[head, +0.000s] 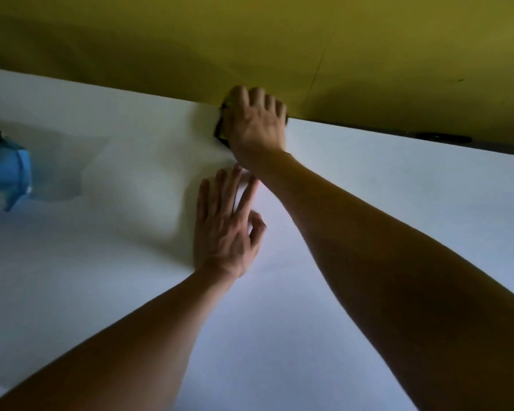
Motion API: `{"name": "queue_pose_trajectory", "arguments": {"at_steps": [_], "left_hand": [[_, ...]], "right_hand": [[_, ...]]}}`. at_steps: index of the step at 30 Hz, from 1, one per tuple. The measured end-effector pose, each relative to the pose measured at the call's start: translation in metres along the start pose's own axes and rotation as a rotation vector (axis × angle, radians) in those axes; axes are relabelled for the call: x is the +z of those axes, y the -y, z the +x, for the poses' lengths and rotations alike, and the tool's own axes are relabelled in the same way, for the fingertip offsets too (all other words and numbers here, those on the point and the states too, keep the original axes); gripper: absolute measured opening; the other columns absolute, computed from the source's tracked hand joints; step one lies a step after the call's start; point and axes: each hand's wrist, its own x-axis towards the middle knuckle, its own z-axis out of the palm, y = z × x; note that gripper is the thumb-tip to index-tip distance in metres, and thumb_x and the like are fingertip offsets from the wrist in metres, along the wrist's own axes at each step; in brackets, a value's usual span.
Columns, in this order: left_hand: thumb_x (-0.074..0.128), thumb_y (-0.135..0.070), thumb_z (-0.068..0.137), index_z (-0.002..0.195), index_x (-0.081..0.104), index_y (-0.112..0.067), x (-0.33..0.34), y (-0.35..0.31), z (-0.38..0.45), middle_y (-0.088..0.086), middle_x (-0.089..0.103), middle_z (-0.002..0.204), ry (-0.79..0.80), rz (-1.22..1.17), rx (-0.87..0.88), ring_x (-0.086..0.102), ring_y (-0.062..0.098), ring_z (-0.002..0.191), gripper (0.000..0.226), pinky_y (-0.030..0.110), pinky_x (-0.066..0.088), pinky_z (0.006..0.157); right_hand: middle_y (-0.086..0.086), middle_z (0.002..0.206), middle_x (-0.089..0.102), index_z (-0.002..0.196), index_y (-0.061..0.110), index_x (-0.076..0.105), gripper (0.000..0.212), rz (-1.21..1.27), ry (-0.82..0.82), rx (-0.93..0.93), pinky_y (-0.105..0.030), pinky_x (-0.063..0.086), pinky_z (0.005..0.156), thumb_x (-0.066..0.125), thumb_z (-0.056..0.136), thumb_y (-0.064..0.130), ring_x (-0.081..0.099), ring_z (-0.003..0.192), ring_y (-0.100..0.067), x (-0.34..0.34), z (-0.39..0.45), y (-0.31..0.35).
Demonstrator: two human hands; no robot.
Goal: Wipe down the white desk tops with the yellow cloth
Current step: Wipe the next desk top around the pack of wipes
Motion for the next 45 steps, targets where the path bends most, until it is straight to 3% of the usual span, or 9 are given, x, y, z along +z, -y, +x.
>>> {"name": "queue_pose_trajectory", "arguments": {"at_steps": [4,13,17,24,29,34,38,42,45], "left_hand": [[0.044,-0.028,0.096,0.160,0.042,-0.020,-0.001,0.002,-0.001,0.009,0.032,0.169,-0.029,-0.011,0.001,0.027,0.032,0.157,0.065,0.051,0.014,0.130],[0.045,-0.026,0.096,0.160,0.042,-0.022,0.000,-0.003,-0.001,0.011,0.033,0.169,-0.058,0.006,-0.016,0.029,0.037,0.156,0.064,0.055,0.016,0.129],[0.041,-0.027,0.098,0.160,0.041,-0.022,-0.001,-0.005,0.001,0.011,0.032,0.169,-0.069,0.017,-0.021,0.028,0.036,0.156,0.062,0.053,0.016,0.129],[0.043,-0.026,0.099,0.162,0.037,-0.022,-0.002,0.000,-0.001,0.008,0.030,0.170,-0.049,0.014,-0.011,0.026,0.033,0.157,0.063,0.052,0.015,0.130],[0.044,-0.025,0.097,0.159,0.042,-0.023,-0.003,0.002,-0.002,0.010,0.032,0.169,-0.056,-0.002,-0.008,0.028,0.035,0.156,0.062,0.053,0.016,0.129],[0.044,-0.025,0.097,0.160,0.040,-0.024,-0.003,-0.002,-0.001,0.009,0.029,0.171,-0.057,0.000,-0.016,0.026,0.034,0.157,0.063,0.050,0.011,0.131],[0.043,-0.026,0.097,0.160,0.040,-0.023,-0.002,-0.003,-0.001,0.010,0.029,0.170,-0.058,0.004,-0.013,0.026,0.034,0.157,0.063,0.049,0.010,0.131],[0.044,-0.025,0.096,0.160,0.039,-0.024,-0.002,-0.002,0.000,0.008,0.030,0.170,-0.061,0.005,-0.013,0.027,0.033,0.157,0.065,0.050,0.011,0.131],[0.042,-0.025,0.097,0.161,0.038,-0.024,-0.002,-0.004,0.000,0.006,0.031,0.170,-0.069,0.022,-0.013,0.027,0.031,0.156,0.064,0.050,0.013,0.130]], "right_hand": [[-0.008,0.126,0.054,0.137,0.021,0.046,0.042,0.013,0.032,-0.051,-0.043,0.033,0.095,0.034,0.104,0.044,0.051,0.114,-0.032,0.000,0.000,-0.011],[-0.021,0.118,0.054,0.134,0.009,0.050,0.040,-0.108,-0.088,0.144,-0.046,0.034,0.096,0.039,0.102,0.033,0.051,0.108,-0.038,-0.054,-0.059,-0.156],[-0.020,0.118,0.056,0.131,0.010,0.053,0.043,-0.091,-0.122,0.229,-0.044,0.031,0.095,0.039,0.100,0.037,0.052,0.109,-0.037,-0.038,-0.045,-0.113],[-0.008,0.121,0.055,0.133,0.019,0.049,0.042,-0.025,-0.010,-0.006,-0.042,0.036,0.095,0.037,0.101,0.043,0.053,0.111,-0.032,-0.001,-0.008,-0.024],[-0.017,0.126,0.054,0.135,0.017,0.050,0.048,-0.068,-0.041,0.125,-0.043,0.033,0.092,0.039,0.095,0.041,0.050,0.114,-0.037,-0.039,-0.046,-0.124],[-0.020,0.122,0.053,0.133,0.013,0.050,0.041,-0.103,-0.103,0.269,-0.047,0.033,0.103,0.039,0.099,0.033,0.050,0.115,-0.038,-0.077,-0.082,-0.221],[-0.019,0.118,0.055,0.128,0.012,0.054,0.042,-0.108,-0.120,0.344,-0.045,0.033,0.102,0.038,0.097,0.036,0.051,0.112,-0.037,-0.059,-0.067,-0.190],[-0.014,0.118,0.057,0.125,0.017,0.056,0.043,-0.075,-0.085,0.194,-0.041,0.032,0.093,0.040,0.096,0.044,0.053,0.109,-0.034,-0.031,-0.040,-0.100],[-0.008,0.121,0.056,0.130,0.018,0.051,0.043,-0.040,-0.069,0.096,-0.042,0.033,0.098,0.036,0.098,0.043,0.052,0.113,-0.032,-0.015,-0.021,-0.047]]}}
